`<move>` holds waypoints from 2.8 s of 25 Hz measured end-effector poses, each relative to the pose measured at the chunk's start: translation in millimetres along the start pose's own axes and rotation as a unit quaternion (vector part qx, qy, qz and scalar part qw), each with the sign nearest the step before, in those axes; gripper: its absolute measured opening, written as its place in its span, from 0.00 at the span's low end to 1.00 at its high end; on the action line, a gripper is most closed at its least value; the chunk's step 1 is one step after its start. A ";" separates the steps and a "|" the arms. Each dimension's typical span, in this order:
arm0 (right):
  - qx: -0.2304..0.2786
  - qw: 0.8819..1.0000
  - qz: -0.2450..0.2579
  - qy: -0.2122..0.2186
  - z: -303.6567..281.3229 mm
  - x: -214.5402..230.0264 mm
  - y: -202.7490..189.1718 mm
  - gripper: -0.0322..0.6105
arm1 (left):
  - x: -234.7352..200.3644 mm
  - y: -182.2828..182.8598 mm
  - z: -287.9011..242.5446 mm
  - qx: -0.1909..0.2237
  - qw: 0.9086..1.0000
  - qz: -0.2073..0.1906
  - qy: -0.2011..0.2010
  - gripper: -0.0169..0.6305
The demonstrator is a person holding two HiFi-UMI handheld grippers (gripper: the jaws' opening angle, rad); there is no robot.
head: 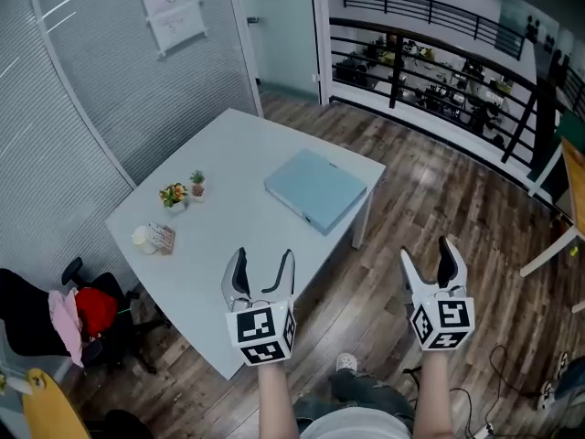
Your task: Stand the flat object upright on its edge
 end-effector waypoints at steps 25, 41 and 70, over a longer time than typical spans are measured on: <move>-0.033 0.998 -0.031 0.041 -161.8 50.7 -26.5 0.61 | 0.3 -7.8 -143.3 -0.036 0.999 -0.001 0.040 0.55; -0.034 0.997 -0.012 0.075 -326.0 32.5 -12.5 0.61 | -71.5 4.1 -277.4 -0.025 0.997 0.040 0.064 0.55; -0.128 0.967 0.011 0.220 -486.0 -67.7 -46.5 0.61 | -135.2 -60.9 -344.1 -0.093 0.975 0.168 0.113 0.55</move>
Point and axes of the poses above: the fingertips, and each gripper's own axes: z backward along the fingers, x to its right, y out of its top, the point moved 4 cm from there along z, backward along the fingers, and after that the axes turned 9 degrees about -y, right-handed, at the moved point
